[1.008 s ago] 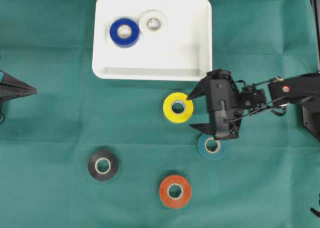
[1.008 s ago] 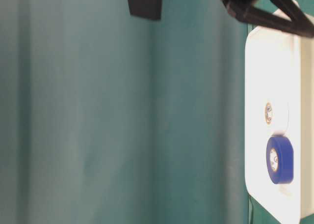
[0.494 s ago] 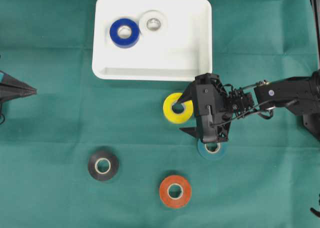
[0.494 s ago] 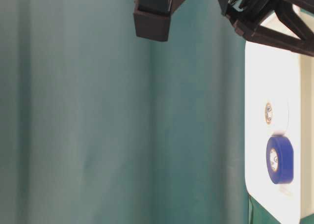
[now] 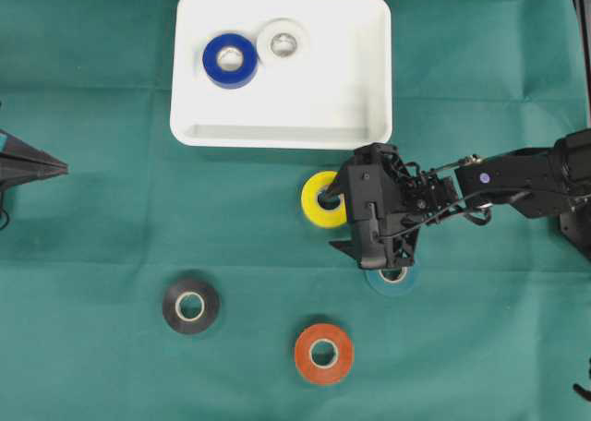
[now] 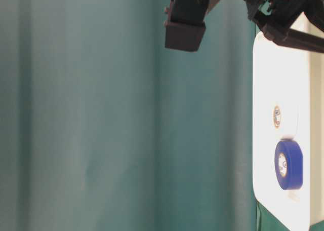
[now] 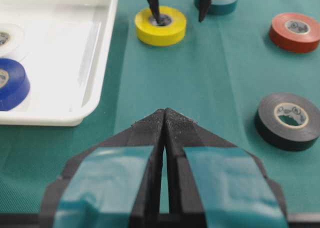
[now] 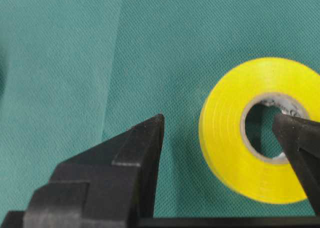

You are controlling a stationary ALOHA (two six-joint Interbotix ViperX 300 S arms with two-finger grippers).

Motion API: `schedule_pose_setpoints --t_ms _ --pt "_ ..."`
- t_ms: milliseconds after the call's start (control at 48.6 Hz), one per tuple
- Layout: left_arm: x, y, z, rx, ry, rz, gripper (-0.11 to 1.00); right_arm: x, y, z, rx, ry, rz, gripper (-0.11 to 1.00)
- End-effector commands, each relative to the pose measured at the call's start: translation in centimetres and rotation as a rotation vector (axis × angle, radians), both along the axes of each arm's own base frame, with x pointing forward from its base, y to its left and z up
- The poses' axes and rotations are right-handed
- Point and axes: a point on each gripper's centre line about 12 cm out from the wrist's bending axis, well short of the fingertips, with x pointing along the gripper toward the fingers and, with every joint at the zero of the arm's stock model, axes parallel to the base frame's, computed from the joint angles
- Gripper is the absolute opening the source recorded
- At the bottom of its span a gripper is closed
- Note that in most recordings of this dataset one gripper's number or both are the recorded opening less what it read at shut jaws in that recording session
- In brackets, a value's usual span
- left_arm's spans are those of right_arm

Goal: Put the tape into the white case with the right arm.
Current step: 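Lower the right gripper and close it on the yellow roll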

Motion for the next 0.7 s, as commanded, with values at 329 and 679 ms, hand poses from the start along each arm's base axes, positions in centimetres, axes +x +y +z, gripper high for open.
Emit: schedule_pose_setpoints --t_ms 329,679 --pt "0.12 0.02 0.41 0.0 -0.009 0.002 0.0 0.94 -0.1 0.18 -0.014 0.028 -0.015 0.75" --pt "0.12 0.02 0.41 0.0 -0.009 0.002 0.0 1.02 -0.1 0.24 -0.015 0.028 -0.015 0.47"
